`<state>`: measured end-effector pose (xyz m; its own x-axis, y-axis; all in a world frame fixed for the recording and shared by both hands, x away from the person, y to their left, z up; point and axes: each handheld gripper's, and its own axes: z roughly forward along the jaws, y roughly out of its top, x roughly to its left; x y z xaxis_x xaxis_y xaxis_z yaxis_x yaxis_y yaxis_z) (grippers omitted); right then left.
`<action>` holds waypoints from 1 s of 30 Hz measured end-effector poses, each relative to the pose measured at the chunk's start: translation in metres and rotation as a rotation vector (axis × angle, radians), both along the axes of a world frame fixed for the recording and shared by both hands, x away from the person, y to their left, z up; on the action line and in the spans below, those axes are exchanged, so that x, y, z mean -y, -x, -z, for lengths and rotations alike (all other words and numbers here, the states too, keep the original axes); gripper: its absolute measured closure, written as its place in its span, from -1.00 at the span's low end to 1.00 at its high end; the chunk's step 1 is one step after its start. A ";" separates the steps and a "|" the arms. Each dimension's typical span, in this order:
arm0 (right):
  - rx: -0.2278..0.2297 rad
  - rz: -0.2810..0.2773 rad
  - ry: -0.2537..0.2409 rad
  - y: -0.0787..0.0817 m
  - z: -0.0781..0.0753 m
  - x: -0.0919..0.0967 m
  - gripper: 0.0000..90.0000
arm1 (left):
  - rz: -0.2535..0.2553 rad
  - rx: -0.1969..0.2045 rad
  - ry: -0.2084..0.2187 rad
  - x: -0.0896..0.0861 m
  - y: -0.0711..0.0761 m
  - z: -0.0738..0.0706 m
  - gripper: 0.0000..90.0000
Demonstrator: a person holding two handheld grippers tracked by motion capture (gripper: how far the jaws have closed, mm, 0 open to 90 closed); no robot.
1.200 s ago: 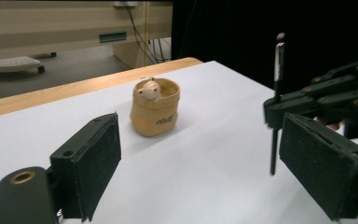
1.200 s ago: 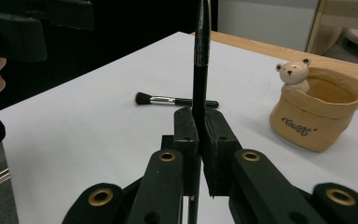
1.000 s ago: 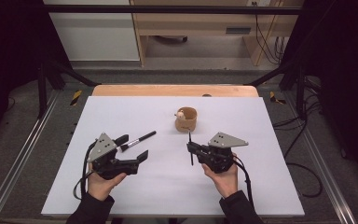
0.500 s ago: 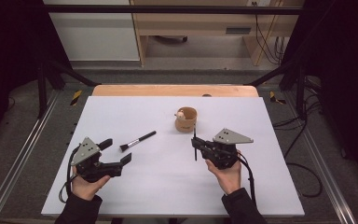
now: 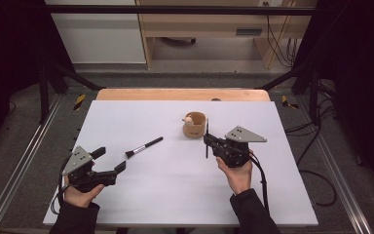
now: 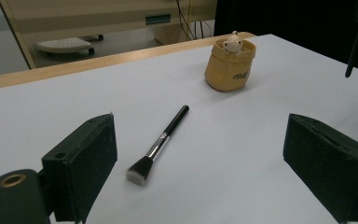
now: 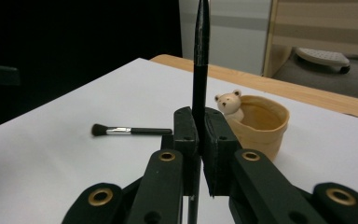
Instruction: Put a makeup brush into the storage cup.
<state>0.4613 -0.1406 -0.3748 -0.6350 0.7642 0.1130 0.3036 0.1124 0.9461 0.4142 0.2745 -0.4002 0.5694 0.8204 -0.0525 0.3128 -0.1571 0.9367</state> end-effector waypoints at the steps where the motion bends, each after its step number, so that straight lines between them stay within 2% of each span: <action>1: 0.005 0.005 0.002 -0.002 0.000 0.001 0.90 | -0.002 0.001 -0.001 -0.001 0.000 0.000 -0.80; 9: 0.026 0.049 -0.013 -0.014 -0.008 0.001 0.90 | -0.021 0.004 -0.002 -0.008 -0.001 0.004 -0.79; 17: 0.039 0.094 -0.022 -0.031 -0.017 -0.001 0.90 | -0.034 0.004 -0.022 -0.011 -0.002 0.006 -0.78; 30: 0.042 0.130 -0.020 -0.057 -0.023 -0.008 0.90 | -0.044 -0.001 -0.020 -0.016 -0.004 0.008 -0.77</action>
